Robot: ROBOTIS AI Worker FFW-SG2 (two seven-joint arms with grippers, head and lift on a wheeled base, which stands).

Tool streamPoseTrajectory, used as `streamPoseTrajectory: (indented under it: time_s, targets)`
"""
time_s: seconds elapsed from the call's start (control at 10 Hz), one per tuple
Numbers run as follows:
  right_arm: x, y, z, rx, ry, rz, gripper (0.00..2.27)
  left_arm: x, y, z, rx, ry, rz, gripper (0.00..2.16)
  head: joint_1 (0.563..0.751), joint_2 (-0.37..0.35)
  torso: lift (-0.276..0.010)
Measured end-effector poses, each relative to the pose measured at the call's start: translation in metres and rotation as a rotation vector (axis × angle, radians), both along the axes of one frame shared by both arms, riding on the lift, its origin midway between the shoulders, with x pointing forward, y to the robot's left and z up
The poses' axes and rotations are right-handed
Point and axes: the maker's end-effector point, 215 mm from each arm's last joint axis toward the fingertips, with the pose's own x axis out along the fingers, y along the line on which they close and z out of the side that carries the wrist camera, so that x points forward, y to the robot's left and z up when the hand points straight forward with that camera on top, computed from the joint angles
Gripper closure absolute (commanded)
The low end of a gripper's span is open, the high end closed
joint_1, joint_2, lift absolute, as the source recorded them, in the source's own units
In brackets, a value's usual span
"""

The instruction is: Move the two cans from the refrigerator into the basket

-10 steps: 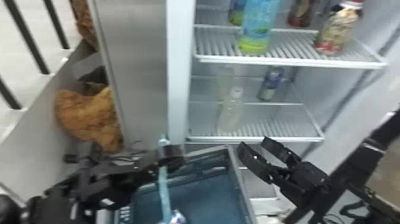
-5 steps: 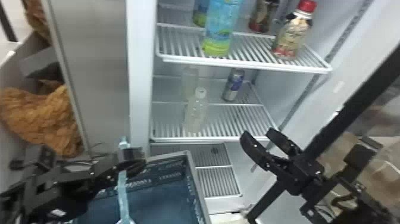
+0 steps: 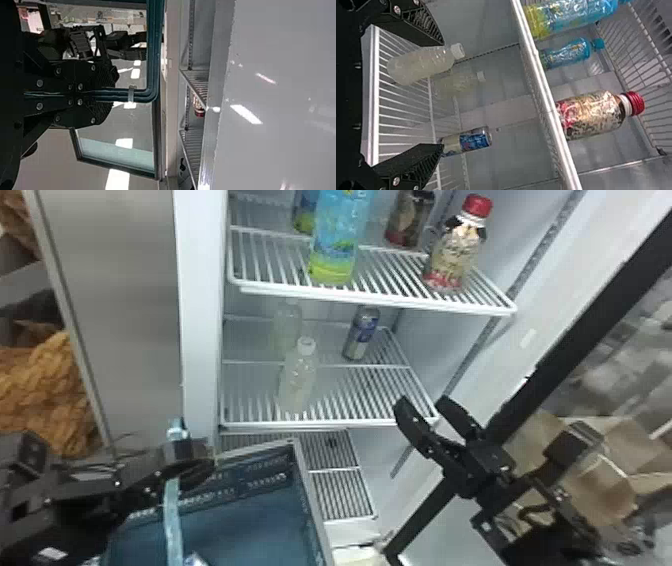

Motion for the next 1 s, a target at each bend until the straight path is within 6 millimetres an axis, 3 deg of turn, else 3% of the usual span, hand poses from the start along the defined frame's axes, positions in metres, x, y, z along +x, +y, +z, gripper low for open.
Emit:
streamPoseTrajectory:
  time_s: [0.6,1.0]
  targets:
    - [0.035,-0.053,-0.011,-0.056,-0.025,-0.157,0.13,0.003,-0.002,0.007,-0.008,-0.014,-0.004,1.2,0.695,-0.35,-0.218]
    - [0.075,-0.065,-0.022,-0.066,-0.014,-0.183,0.13,0.004,-0.005,0.009,-0.006,-0.022,-0.011,1.2,0.695,-0.35,-0.218]
